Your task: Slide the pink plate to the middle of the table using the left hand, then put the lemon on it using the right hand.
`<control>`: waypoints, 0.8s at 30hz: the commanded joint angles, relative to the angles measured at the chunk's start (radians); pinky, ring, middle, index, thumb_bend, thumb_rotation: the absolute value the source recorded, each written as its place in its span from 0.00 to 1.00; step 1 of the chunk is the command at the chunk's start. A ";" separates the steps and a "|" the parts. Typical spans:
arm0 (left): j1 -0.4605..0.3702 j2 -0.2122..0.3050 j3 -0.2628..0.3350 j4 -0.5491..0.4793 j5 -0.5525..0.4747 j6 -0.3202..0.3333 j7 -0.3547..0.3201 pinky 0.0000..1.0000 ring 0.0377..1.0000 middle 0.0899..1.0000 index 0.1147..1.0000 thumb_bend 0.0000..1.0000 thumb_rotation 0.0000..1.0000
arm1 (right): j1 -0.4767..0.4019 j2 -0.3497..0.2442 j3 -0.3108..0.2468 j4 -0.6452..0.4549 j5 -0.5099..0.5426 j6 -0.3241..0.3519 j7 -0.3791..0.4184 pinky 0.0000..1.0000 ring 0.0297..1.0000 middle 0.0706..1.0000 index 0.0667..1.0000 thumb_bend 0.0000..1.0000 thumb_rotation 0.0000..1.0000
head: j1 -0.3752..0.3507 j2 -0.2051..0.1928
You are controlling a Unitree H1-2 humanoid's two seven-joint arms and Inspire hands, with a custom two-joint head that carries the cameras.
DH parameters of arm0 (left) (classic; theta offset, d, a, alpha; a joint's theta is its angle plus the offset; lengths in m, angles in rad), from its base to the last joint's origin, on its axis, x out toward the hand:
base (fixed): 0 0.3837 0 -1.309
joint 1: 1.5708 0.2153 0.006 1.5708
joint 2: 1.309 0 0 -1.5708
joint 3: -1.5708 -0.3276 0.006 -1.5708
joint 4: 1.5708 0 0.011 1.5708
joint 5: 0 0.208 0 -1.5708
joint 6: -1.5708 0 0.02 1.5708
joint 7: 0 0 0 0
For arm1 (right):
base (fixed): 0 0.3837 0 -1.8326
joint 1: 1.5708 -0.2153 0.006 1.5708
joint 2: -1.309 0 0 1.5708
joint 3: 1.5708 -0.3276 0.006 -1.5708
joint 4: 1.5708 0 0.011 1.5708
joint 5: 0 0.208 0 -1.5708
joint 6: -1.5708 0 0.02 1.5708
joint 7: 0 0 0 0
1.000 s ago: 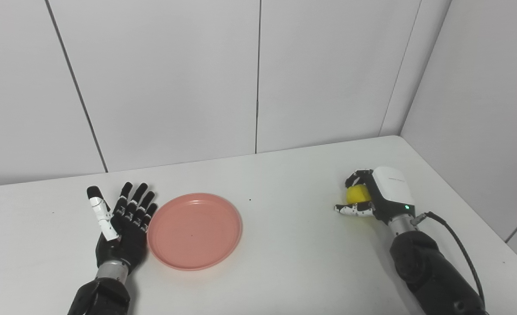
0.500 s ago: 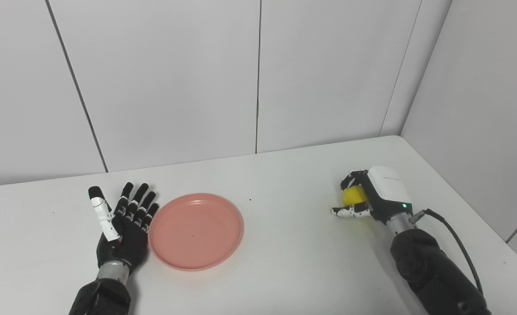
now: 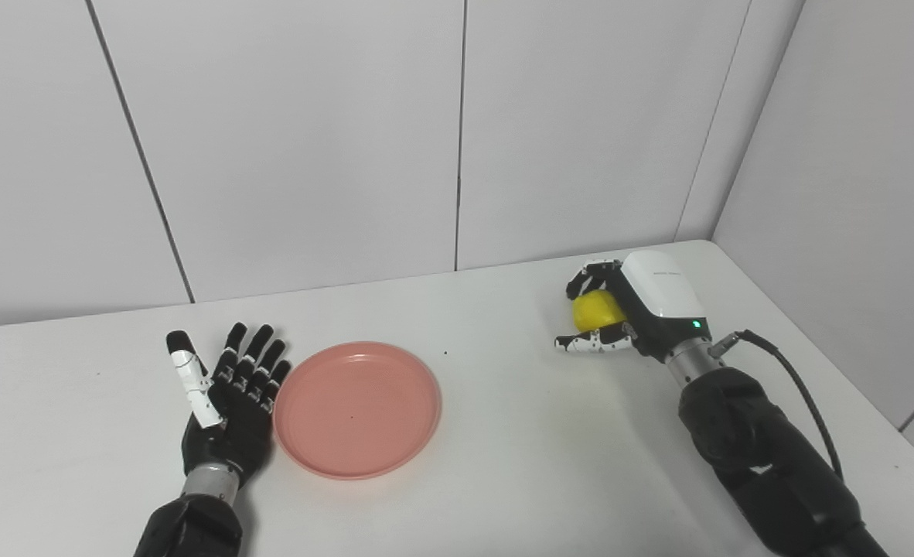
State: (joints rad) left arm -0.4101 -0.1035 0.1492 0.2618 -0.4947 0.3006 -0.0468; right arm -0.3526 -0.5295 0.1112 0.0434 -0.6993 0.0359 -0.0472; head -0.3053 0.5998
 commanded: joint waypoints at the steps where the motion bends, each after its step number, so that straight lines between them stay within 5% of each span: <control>1: 0.048 -0.020 -0.011 0.037 0.029 0.098 0.049 0.98 0.94 0.93 0.99 0.86 1.00 | -0.052 -0.017 -0.009 -0.055 -0.007 0.001 0.013 0.13 0.15 0.20 0.44 0.51 0.16 | 0.019 0.001; 24: 0.057 -0.114 -0.013 0.047 0.110 0.049 0.097 0.90 0.89 0.88 0.93 0.90 0.96 | -0.160 0.124 0.095 -0.068 -0.009 -0.058 0.062 0.15 0.18 0.24 0.44 0.51 0.16 | 0.212 -0.006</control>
State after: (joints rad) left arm -0.4041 -0.2004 0.1315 0.2531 -0.4050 0.2995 -0.0026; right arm -0.4631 -0.4031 0.2097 -0.0088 -0.7027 0.0164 0.0266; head -0.0937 0.5937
